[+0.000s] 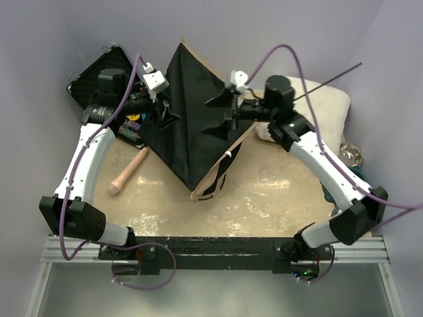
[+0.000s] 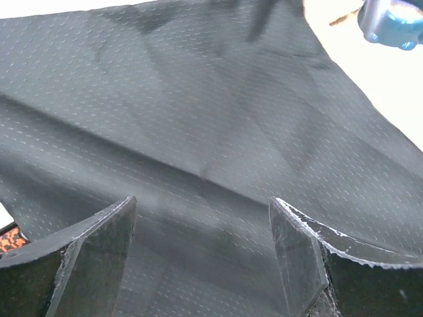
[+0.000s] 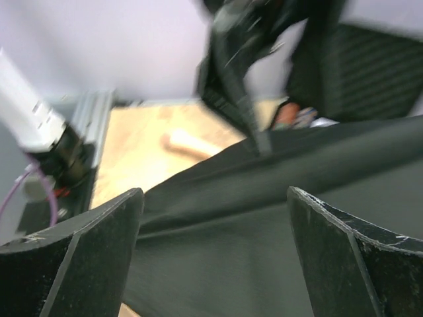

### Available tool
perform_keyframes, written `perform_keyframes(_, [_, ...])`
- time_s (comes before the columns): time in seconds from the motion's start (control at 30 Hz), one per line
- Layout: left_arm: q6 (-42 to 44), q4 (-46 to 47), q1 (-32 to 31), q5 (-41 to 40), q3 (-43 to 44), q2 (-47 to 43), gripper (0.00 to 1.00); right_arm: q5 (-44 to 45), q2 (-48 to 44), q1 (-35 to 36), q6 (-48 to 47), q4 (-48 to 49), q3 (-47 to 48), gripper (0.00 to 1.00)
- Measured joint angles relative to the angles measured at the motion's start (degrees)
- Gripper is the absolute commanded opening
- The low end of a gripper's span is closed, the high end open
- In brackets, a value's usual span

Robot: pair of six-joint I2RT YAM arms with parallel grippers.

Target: Set up the pet tent

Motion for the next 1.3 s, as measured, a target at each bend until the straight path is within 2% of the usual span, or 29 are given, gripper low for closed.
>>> perform_keyframes(0.07, [1.33,-0.17,0.0,-0.04,-0.87,-0.72,0.85,0.44,-3.13,-3.21,0.52,-0.13,0.76,0.93])
perform_keyframes(0.2, [5.38,-1.22,0.0,-1.4,-5.79,-2.4,0.84,0.87,-11.87,-15.45,-3.02,-4.5,0.63,0.92])
perform_keyframes(0.3, [8.22,-3.23,0.0,-3.3,-8.96,-1.84,0.82,1.99,-17.86,-23.21,-10.51,-12.26,0.35,0.83])
perform_keyframes(0.37, [9.84,-5.03,0.0,-3.32,-9.25,-0.68,0.82,2.54,-21.7,-24.33,-15.23,-17.27,-1.22,0.78])
perform_keyframes(0.47, [9.88,-4.68,-0.02,-0.57,-9.16,-0.31,0.85,3.65,-26.86,-24.57,-19.67,-22.99,-4.87,0.77])
perform_keyframes(0.57, [5.77,1.9,-1.27,1.84,-8.28,-1.05,0.87,5.35,-31.76,-24.85,-20.87,-25.38,-8.72,0.77])
perform_keyframes(0.6, [4.26,4.55,-2.51,1.55,-7.82,-1.38,0.89,6.49,-33.29,-24.87,-20.31,-25.46,-9.73,0.78])
perform_keyframes(0.67, [1.42,9.84,-6.6,0.15,-6.58,-1.84,1.0,8.74,-35.58,-24.87,-18.25,-25.05,-11.02,0.82])
perform_keyframes(0.73, [-1.27,15.06,-11.89,-0.98,-5.49,-1.86,1.0,11.96,-37.88,-24.87,-15.02,-22.71,-12.96,0.87])
perform_keyframes(0.87, [-4.02,22.64,-23.65,-6.99,-2.89,-0.13,1.0,17.57,-41.33,-24.87,-8.81,-18.8,-17.7,0.88])
perform_keyframes(1.03, [-2.45,27.74,-35.8,-17.68,2.58,7.67,1.0,24.33,-37.62,-24.9,-3.74,-15.65,-18.23,0.89])
perform_keyframes(1.17, [0.15,28.81,-40.65,-25.99,6.23,15.39,1.0,27.28,-34.18,-24.98,-2.38,-14.36,-18.56,0.89])
perform_keyframes(1.3, [3.1,28.52,-41.27,-33.73,8.66,21.57,1.0,27.71,-33.88,-25.2,-1.9,-14.03,-18.62,0.9])
